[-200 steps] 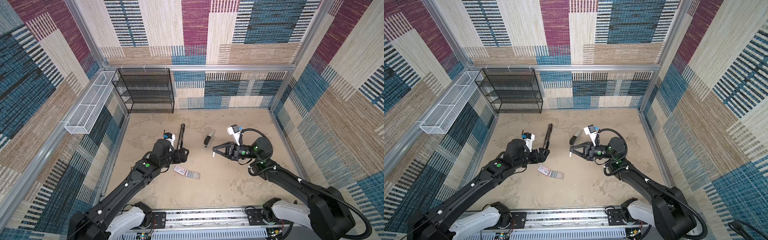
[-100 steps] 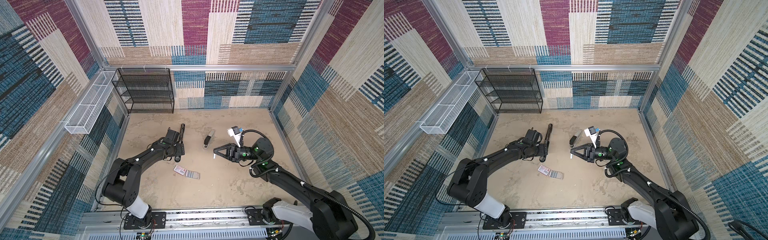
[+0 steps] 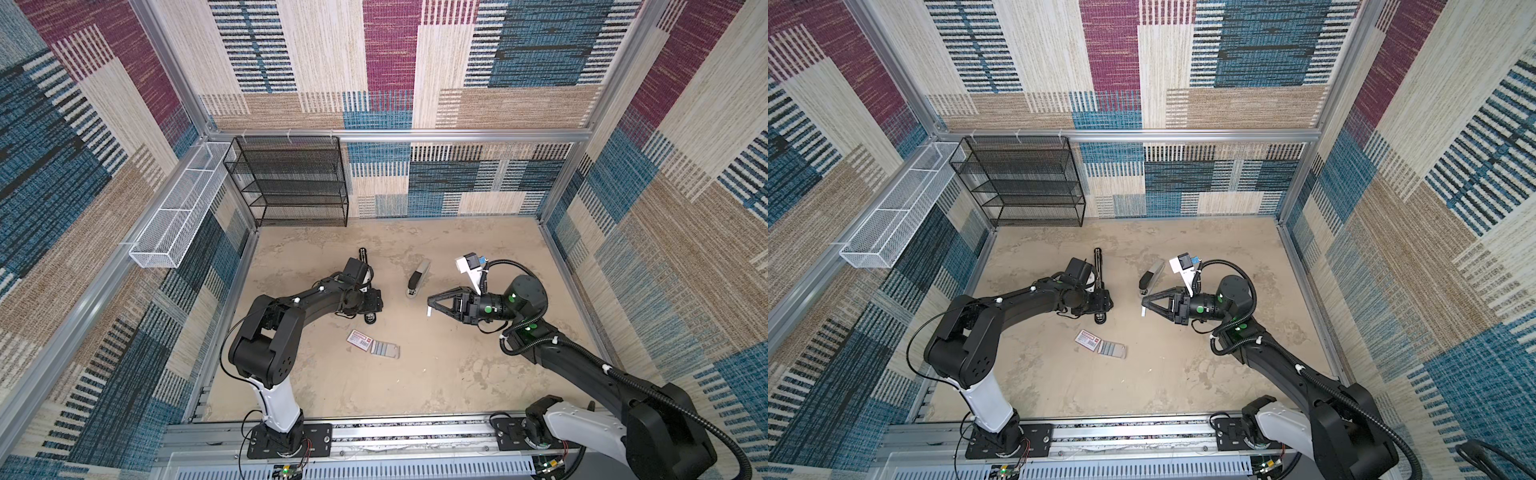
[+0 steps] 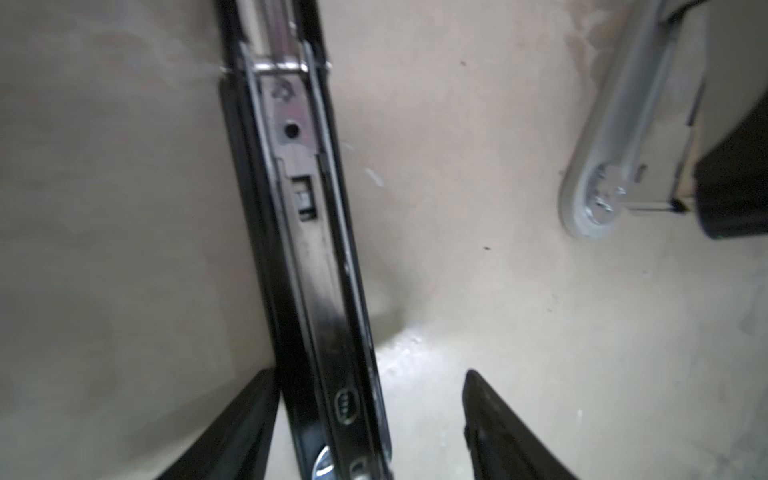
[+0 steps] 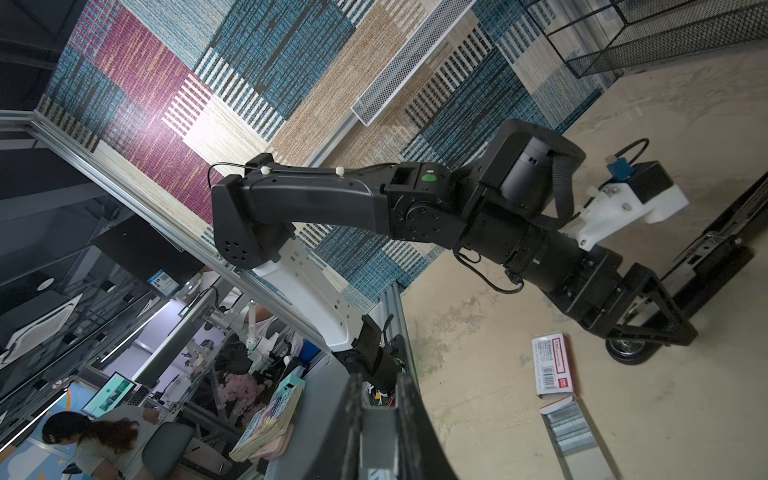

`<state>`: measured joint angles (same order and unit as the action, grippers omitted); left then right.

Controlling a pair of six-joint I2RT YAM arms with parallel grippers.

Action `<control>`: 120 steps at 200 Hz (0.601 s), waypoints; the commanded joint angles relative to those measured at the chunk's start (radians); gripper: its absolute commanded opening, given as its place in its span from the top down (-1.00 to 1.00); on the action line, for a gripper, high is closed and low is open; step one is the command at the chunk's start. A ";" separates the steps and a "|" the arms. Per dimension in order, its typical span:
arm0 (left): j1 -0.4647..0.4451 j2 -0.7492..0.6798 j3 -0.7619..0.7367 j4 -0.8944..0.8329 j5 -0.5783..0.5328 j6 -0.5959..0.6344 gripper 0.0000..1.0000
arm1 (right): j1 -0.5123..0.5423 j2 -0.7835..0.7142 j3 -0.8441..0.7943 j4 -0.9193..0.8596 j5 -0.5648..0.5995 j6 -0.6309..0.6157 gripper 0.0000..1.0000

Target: Load the staples into the stapler

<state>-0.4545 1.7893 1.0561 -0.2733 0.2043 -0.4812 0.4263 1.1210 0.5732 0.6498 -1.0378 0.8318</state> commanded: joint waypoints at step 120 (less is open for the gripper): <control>-0.019 -0.479 -0.312 0.009 -0.031 -0.164 -0.49 | 0.014 0.153 0.247 -0.425 0.224 -0.290 0.64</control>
<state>-0.4911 1.4300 0.8082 -0.2184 0.2291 -0.6044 0.4282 1.2255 0.7551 0.3641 -0.9016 0.6430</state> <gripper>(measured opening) 0.738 0.184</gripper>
